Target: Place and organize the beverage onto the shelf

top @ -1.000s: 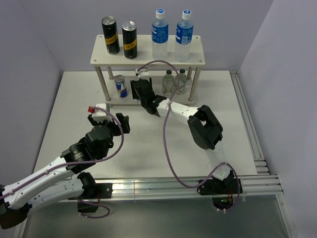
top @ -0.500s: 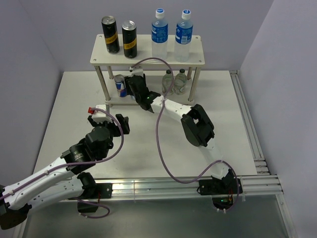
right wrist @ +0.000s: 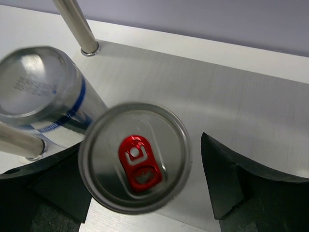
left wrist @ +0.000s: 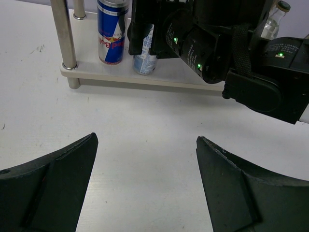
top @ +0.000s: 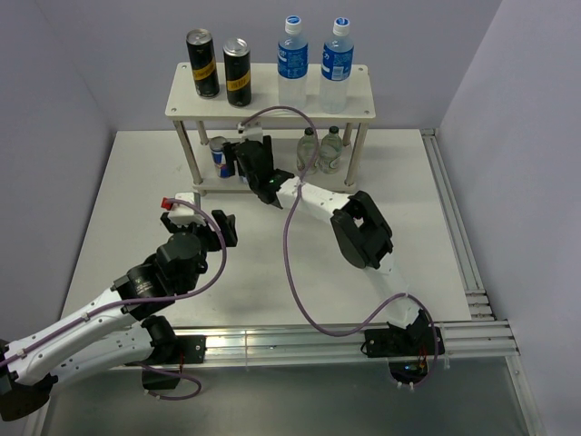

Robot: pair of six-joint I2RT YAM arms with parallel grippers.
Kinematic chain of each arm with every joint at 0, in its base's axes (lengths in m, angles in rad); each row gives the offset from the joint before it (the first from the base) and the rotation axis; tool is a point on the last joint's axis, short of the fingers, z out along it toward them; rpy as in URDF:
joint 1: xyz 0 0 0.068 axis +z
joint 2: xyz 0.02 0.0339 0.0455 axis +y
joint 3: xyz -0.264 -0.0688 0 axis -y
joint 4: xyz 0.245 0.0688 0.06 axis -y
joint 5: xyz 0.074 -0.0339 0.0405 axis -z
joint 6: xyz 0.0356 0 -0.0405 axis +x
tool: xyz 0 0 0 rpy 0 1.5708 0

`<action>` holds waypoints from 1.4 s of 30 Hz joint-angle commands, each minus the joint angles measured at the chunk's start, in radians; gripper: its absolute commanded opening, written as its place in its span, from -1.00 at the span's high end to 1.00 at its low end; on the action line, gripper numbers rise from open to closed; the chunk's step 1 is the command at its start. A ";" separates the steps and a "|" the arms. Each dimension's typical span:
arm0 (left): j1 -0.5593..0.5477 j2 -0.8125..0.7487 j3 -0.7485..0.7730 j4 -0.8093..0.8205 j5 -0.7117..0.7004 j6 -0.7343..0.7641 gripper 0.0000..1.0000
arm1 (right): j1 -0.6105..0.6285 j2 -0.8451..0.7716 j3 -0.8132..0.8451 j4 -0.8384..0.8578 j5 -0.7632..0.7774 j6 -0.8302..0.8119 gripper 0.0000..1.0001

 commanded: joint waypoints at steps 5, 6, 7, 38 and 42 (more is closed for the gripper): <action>-0.005 -0.015 -0.005 0.028 -0.019 -0.011 -0.79 | 0.002 -0.144 -0.163 0.130 -0.018 0.011 -1.00; -0.007 -0.012 -0.005 0.027 -0.027 -0.011 -0.79 | 0.003 -0.159 -0.216 0.143 -0.055 0.004 -1.00; -0.005 -0.014 -0.003 0.021 -0.034 -0.015 -0.79 | 0.006 -0.193 -0.247 0.158 -0.069 0.002 -1.00; -0.051 0.176 0.624 -0.448 -0.082 -0.022 -0.57 | 0.272 -1.678 -0.835 -0.551 0.258 0.103 -1.00; -0.051 0.149 0.613 -0.408 -0.123 0.068 0.84 | 0.272 -1.721 -0.844 -0.541 0.249 0.094 -1.00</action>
